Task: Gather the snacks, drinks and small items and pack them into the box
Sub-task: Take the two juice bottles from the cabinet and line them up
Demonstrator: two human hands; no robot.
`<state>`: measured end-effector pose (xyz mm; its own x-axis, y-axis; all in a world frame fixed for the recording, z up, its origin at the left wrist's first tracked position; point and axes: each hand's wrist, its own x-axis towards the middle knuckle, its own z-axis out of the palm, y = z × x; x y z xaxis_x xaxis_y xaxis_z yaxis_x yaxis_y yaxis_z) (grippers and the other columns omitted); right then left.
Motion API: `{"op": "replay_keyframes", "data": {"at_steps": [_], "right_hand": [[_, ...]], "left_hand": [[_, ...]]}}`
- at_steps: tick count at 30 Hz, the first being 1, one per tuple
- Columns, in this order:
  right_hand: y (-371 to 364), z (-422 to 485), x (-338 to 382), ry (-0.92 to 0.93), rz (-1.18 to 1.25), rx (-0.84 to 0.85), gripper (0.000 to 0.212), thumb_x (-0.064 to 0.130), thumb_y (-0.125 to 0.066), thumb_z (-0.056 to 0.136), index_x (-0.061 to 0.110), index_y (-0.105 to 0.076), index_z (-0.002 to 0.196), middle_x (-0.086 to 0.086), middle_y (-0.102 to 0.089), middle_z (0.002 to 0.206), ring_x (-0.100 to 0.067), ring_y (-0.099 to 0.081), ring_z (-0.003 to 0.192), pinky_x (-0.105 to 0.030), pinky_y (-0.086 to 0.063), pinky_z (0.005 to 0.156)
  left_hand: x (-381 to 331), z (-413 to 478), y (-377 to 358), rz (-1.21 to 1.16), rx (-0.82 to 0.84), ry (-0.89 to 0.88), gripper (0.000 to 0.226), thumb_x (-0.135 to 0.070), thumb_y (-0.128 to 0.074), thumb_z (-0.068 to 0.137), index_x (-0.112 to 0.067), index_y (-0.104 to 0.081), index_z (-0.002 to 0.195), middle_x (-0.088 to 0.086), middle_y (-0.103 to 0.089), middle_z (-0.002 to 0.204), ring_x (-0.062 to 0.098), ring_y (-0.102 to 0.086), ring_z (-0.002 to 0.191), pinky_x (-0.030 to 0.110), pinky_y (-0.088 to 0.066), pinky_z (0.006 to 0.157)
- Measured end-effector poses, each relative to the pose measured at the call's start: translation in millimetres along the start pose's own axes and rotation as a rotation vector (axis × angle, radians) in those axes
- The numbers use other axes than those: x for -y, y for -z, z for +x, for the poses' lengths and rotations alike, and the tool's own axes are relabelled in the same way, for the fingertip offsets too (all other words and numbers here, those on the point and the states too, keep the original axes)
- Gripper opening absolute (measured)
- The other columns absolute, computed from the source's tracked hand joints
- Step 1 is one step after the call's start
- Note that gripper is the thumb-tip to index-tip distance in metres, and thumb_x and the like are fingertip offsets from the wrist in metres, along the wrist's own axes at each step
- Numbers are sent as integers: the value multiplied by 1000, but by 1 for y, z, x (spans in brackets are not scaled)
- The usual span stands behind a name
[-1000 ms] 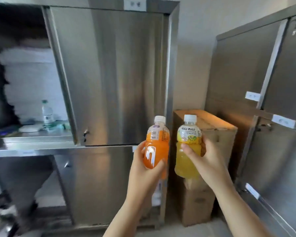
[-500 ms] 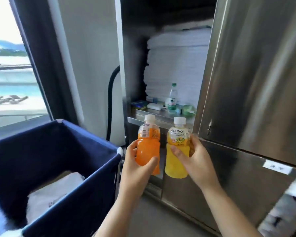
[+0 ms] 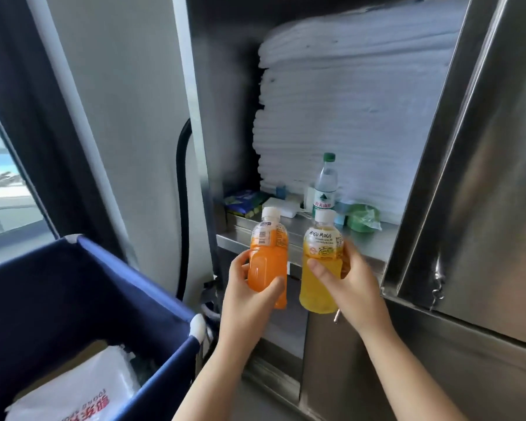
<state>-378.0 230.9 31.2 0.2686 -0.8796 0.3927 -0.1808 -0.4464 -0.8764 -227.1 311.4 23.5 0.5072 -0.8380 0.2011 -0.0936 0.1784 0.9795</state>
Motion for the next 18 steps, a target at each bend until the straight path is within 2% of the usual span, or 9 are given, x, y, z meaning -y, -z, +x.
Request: {"op": "replay_keyframes", "data": {"at_steps": [5, 8, 11, 14, 18], "right_hand": [[8, 75, -40, -54, -48, -91, 43, 57, -66, 74, 46, -49, 112, 39, -59, 99, 17, -56, 93, -10, -40, 70], [12, 102, -64, -101, -83, -122, 49, 60, -66, 72, 44, -49, 115, 32, -62, 98, 15, -57, 92, -11, -41, 72], [16, 125, -87, -164, -120, -162, 61, 63, -65, 70, 38, -49, 123, 24, -62, 105, 9, -58, 95, -17, -46, 76], [21, 147, -108, -208, -158, -229, 57, 63, -65, 70, 44, -45, 119, 27, -60, 102, 15, -56, 90, -13, -43, 70], [27, 173, -128, -255, -197, -338, 55, 57, -67, 74, 42, -45, 122, 28, -62, 101, 17, -56, 89, -10, -42, 65]], "left_hand": [[16, 81, -37, -7, 48, 16, 55, -25, -74, 68, -47, -44, 109, -13, -58, 103, -6, -62, 80, 16, -51, 55], [34, 117, -58, -2, 97, 30, 62, -31, -73, 64, -43, -43, 116, -11, -59, 106, -3, -63, 83, 16, -51, 56], [53, 149, -79, -3, 196, 40, 60, -28, -77, 70, -42, -43, 118, -16, -60, 103, -6, -63, 84, 16, -52, 59], [70, 181, -101, -7, 283, 35, 58, -30, -78, 68, -46, -44, 112, -20, -62, 97, -4, -63, 85, 16, -52, 59], [82, 218, -131, 1, 410, 57, 61, -40, -77, 64, -45, -42, 114, -19, -60, 104, -5, -62, 87, 25, -57, 66]]}}
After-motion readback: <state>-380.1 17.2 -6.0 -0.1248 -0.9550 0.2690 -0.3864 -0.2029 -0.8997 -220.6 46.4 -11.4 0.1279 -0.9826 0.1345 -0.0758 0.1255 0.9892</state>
